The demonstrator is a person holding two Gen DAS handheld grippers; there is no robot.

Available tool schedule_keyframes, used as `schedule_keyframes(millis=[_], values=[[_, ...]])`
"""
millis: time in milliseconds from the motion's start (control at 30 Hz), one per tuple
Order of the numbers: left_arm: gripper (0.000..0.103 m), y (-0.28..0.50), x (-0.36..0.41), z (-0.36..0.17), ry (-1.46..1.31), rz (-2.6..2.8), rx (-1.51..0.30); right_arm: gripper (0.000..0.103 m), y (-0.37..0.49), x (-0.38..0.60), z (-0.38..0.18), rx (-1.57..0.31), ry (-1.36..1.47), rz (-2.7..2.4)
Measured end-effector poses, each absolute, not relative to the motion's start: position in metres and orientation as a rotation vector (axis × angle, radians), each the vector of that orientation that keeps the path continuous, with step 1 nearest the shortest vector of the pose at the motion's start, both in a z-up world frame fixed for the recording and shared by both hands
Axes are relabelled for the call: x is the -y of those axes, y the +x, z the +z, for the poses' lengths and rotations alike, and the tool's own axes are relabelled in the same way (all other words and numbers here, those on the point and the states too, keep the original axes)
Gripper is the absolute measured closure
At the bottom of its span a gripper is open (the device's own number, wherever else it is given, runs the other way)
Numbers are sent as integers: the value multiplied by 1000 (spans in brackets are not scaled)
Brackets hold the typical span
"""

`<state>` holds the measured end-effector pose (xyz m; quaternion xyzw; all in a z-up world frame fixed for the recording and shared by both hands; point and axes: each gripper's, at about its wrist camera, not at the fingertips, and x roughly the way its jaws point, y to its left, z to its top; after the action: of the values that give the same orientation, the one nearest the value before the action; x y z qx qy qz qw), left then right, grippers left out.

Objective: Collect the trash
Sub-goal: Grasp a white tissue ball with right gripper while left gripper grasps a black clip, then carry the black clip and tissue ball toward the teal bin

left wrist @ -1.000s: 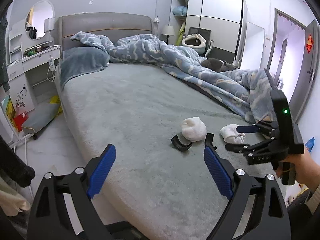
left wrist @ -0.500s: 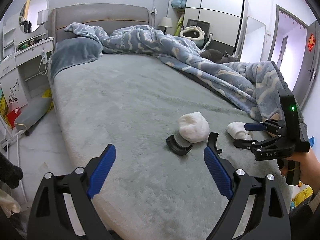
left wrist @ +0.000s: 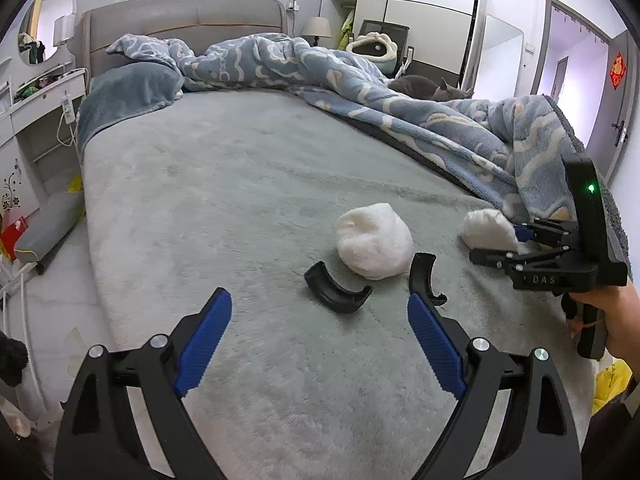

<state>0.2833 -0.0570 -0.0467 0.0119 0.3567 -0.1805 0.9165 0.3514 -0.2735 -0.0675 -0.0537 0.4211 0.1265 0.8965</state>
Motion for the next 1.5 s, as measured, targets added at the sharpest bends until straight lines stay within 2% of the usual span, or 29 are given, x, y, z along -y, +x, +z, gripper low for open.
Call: schedule_keyframes(millis=[67,167,533,800,933,1100,1500], values=[[12,286,60,-49,35,-378,-733,68,353,278,-69,-871,-119,230],[12,289,65,-52,45,-396,-736,76,353,286,-66,-858,-91,215],[21,314,65,-80,63,-382,-783,76,350,292,-40,-768,30,307],[22,321,70,-87,70,-436,-786,76,349,300,-43,-774,76,307],[33,326,78,-92,101,-452,-802,76,350,299,-44,-779,70,310],[37,330,83,-96,120,-459,-804,76,351,298,-46,-788,70,316],[60,334,82,-93,76,-459,-801,76,348,289,-39,-799,49,338]])
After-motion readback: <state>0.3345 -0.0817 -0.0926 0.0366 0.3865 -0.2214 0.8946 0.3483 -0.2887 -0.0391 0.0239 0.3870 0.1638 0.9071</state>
